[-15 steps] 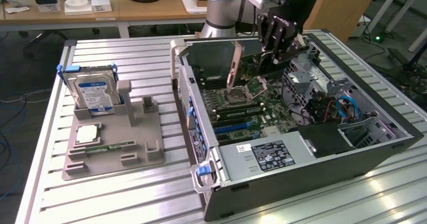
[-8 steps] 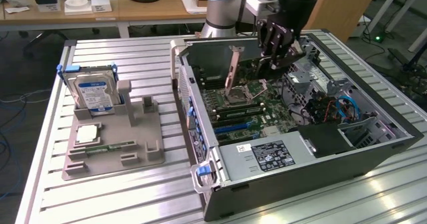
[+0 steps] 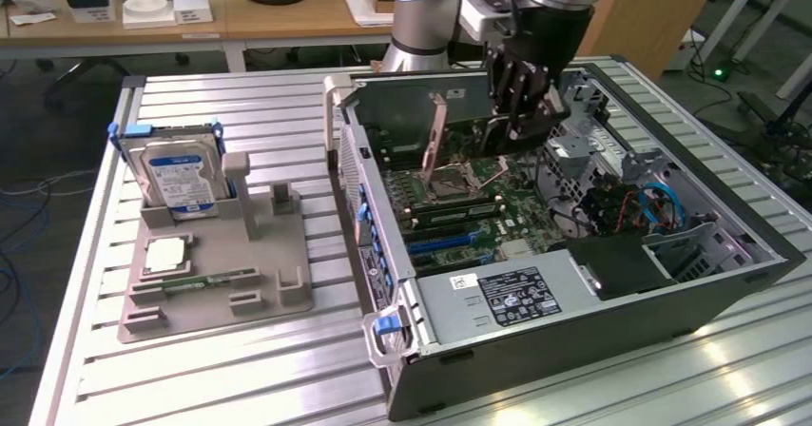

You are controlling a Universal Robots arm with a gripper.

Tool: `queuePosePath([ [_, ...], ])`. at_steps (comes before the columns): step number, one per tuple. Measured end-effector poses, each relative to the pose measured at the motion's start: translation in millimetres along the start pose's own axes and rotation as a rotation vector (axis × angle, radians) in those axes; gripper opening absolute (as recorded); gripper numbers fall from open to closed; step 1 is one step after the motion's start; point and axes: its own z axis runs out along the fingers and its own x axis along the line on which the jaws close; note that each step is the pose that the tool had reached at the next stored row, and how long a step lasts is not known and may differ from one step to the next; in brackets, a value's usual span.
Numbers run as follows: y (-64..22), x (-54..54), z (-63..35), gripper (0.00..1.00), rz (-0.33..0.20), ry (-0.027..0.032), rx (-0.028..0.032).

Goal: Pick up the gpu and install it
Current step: 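Insert the gpu into the slot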

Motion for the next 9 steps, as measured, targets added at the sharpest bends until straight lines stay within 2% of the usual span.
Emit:
queuePosePath([
  [4,0.2,-0.2,7.1,0.28,0.067,0.0019,0.0009],
  [6,3.8,-0.3,10.7,0.28,0.067,0.0022,0.0009],
  [7,5.6,-0.3,11.6,0.28,0.063,0.0037,0.0009],
  [9,7.5,-0.4,12.2,0.28,0.058,0.0108,0.0006],
])
